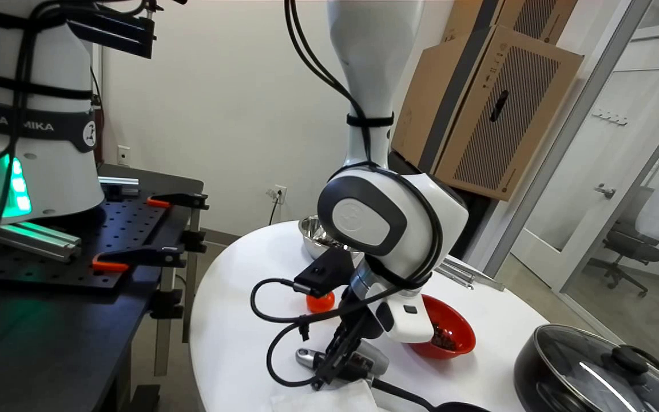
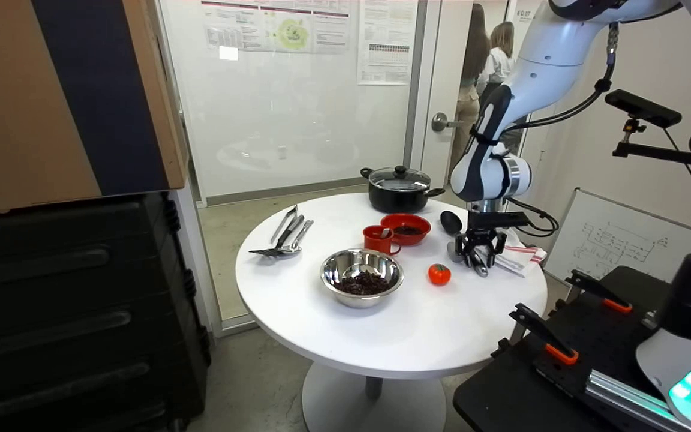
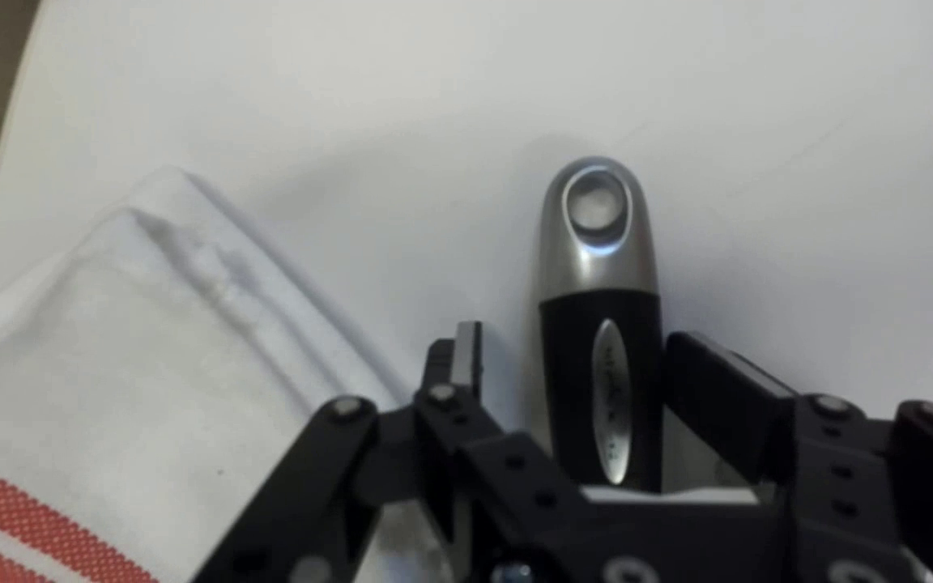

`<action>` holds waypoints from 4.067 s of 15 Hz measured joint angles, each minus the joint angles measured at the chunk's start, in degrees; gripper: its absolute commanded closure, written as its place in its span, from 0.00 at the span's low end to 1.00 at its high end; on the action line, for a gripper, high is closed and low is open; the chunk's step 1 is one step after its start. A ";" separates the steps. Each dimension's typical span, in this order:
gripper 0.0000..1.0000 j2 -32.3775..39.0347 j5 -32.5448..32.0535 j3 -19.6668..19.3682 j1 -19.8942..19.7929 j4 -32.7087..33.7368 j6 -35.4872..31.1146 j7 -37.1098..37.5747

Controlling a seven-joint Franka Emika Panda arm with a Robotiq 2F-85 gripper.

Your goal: Pick up the spoon and stir the objects in the silver bowl

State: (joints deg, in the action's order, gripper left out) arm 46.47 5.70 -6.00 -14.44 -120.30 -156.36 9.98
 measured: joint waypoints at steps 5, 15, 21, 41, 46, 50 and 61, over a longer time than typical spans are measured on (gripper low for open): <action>0.90 -0.01 1.04 0.50 -0.02 0.13 0.00 -0.01; 0.90 -2.62 2.79 0.63 -0.27 -1.70 -0.52 -0.89; 0.90 -14.08 2.44 0.58 -0.29 -10.10 -0.72 -6.54; 0.65 -37.64 -32.89 -2.78 11.92 -29.46 1.81 -14.35; 0.90 -37.65 -32.95 -2.51 11.90 -29.48 1.92 -15.04; 0.90 -38.92 -33.21 0.08 12.67 -28.35 6.00 -20.97; 0.90 -40.26 -34.33 8.60 17.46 -20.56 30.60 -36.66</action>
State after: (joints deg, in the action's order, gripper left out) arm 6.22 -28.63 2.59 3.01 -140.86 -125.76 -26.68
